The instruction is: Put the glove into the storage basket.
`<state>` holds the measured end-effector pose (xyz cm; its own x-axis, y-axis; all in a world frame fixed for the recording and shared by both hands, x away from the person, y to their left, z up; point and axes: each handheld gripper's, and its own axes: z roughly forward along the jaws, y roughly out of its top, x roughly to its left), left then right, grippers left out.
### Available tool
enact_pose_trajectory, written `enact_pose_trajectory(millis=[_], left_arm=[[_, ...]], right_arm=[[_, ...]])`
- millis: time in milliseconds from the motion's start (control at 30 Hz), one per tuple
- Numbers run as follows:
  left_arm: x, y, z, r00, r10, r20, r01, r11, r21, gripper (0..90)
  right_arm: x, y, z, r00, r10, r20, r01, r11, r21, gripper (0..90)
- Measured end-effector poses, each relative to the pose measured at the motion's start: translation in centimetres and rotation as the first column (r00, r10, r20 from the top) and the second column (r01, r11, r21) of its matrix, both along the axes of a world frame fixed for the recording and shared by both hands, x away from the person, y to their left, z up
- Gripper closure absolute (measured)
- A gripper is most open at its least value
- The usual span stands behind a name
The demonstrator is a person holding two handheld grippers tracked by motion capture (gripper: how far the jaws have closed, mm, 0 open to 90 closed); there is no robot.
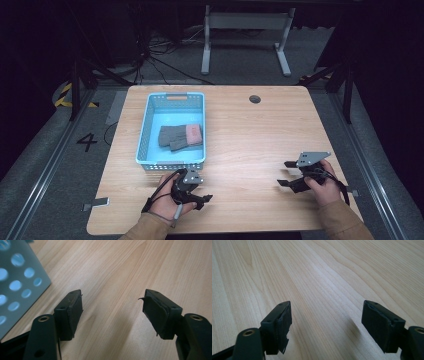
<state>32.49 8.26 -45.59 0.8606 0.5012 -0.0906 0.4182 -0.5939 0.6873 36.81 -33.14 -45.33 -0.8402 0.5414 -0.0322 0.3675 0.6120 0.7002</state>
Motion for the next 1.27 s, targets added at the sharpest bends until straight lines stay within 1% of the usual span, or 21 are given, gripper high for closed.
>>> enact_pose_trajectory(millis=[33, 67, 100, 200, 233, 333, 433, 467, 533, 633, 667, 800, 933, 1133, 1267], left_arm=[[0.0, 0.0, 0.0, 1.0, 0.0, 0.0, 0.0, 1.0, 0.0, 33.4], [0.0, 0.0, -0.4, 0.9999, 0.008, 0.008, -0.008, 0.9998, -0.017, 33.4], [0.0, 0.0, -0.7, 0.9999, 0.015, 0.007, -0.015, 0.9995, -0.026, 33.5], [0.0, 0.1, -1.1, 0.9995, 0.024, 0.018, -0.024, 0.9997, -0.005, 34.4], [0.1, 0.1, -1.2, 0.9994, 0.031, 0.016, -0.031, 0.9995, 0.002, 34.4], [0.2, 0.2, -1.5, 0.999, 0.041, 0.015, -0.041, 0.9991, -0.006, 34.0], [0.3, 0.3, -1.5, 0.9979, 0.054, 0.035, -0.054, 0.9985, 0.007, 35.0], [0.3, 0.2, -1.5, 0.9975, 0.061, 0.036, -0.061, 0.9981, 0.009, 34.8], [0.2, -0.1, -1.5, 0.9961, 0.067, 0.057, -0.068, 0.9975, 0.02, 34.6], [0.1, -0.4, -1.6, 0.9962, 0.052, 0.07, -0.053, 0.9983, 0.025, 33.8], [0.1, -0.5, -1.6, 0.9965, 0.046, 0.07, -0.048, 0.9986, 0.025, 34.2], [0.1, -0.4, -1.5, 0.9964, 0.051, 0.067, -0.053, 0.9983, 0.025, 34.0], [0.0, -0.3, -1.2, 0.9965, 0.049, 0.068, -0.05, 0.9987, 0.011, 34.0], [0.0, -0.2, -1.1, 0.9967, 0.049, 0.064, -0.049, 0.9988, 0.001, 33.9], [-0.1, 0.0, -1.0, 0.9964, 0.056, 0.064, -0.056, 0.9984, -0.011, 33.5]], right_arm=[[0.0, 0.0, 0.0, 1.0, 0.0, 0.0, 0.0, 1.0, 0.0, 25.2], [0.0, 0.0, -0.1, 1.0, 0.001, 0.002, -0.001, 1.0, 0.003, 25.2], [0.0, 0.1, -0.1, 1.0, 0.008, 0.003, -0.008, 1.0, 0.0, 25.1], [0.0, 0.3, -0.2, 0.9998, 0.019, 0.011, -0.02, 1.0, 0.003, 24.8], [0.0, 0.3, -0.2, 0.9998, 0.019, 0.011, -0.02, 1.0, 0.003, 24.8], [-0.1, 0.4, -0.2, 0.9997, 0.023, 0.005, -0.023, 1.0, 0.001, 24.7], [-0.1, 0.5, -0.3, 0.9996, 0.028, 0.005, -0.028, 1.0, 0.0, 24.1], [-0.1, 0.7, -0.5, 0.9995, 0.03, 0.009, -0.031, 0.999, 0.014, 24.2], [-0.1, 0.7, -0.6, 0.9994, 0.033, 0.008, -0.033, 0.999, 0.018, 24.1], [-0.2, 1.1, -0.9, 0.9992, 0.04, 0.008, -0.04, 0.999, 0.005, 23.8], [-0.3, 1.1, -0.9, 0.999, 0.043, 0.01, -0.043, 0.999, 0.006, 23.7], [-0.3, 1.3, -1.1, 0.9989, 0.046, 0.005, -0.047, 0.999, 0.008, 23.5], [-0.3, 1.5, -1.1, 0.9988, 0.049, 0.006, -0.05, 0.999, 0.009, 22.7], [-0.4, 1.5, -1.0, 0.9989, 0.047, 0.01, -0.047, 0.999, 0.017, 22.7], [-0.4, 1.4, -0.8, 0.999, 0.04, 0.018, -0.041, 0.999, 0.022, 22.7]])
